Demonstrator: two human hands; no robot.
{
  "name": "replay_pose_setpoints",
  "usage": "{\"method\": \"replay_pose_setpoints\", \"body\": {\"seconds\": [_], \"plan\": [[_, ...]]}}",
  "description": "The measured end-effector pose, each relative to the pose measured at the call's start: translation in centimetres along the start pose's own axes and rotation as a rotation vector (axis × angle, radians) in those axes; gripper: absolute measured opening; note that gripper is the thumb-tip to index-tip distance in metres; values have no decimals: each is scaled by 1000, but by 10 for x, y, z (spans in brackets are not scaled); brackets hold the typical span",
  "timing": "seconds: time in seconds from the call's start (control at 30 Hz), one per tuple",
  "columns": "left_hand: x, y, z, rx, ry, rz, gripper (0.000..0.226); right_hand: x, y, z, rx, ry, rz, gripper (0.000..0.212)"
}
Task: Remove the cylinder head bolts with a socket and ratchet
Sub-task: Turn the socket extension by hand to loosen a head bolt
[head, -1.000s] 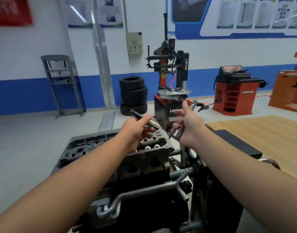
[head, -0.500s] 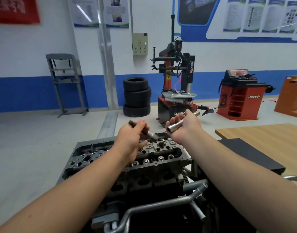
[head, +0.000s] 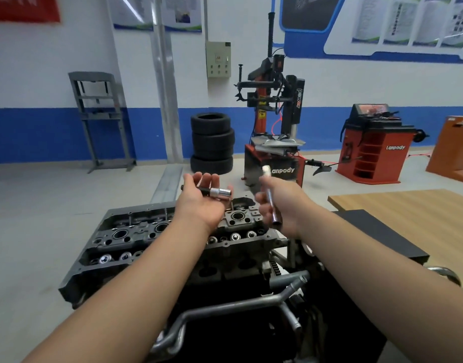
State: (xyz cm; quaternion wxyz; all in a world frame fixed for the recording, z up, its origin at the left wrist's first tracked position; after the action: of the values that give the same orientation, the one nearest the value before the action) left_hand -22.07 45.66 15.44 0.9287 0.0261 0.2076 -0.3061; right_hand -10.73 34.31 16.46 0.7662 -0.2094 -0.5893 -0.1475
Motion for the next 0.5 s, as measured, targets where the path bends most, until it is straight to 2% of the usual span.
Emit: {"method": "replay_pose_setpoints", "body": {"seconds": [0.07,0.13,0.2,0.4,0.5], "plan": [[-3,-2,6,-21,-38,14,40,-2,-8,-1,105,-413,-108,29],[-6,-4,10,-31,-67,21,40,-2,-14,-2,189,-600,-184,43],[-7,-6,12,-26,-84,20,41,0,-20,-1,270,-744,-233,42],[-13,-15,5,-56,-72,-25,43,1,-32,9,332,-932,-374,50],[-15,-23,3,-49,-109,-25,45,3,-33,15,364,-996,-369,40]]}}
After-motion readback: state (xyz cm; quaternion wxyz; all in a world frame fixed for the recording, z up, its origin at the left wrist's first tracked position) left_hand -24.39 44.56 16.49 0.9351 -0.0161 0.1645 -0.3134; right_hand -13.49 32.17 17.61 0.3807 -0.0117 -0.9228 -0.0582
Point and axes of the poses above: each hand's wrist, its own y-axis towards the middle knuckle, its own z-axis out of the palm, x = y × z, the point moved 1 cm from there along y, towards the middle knuckle, and after that the axes turned 7 degrees about x, right-handed, at the moved point
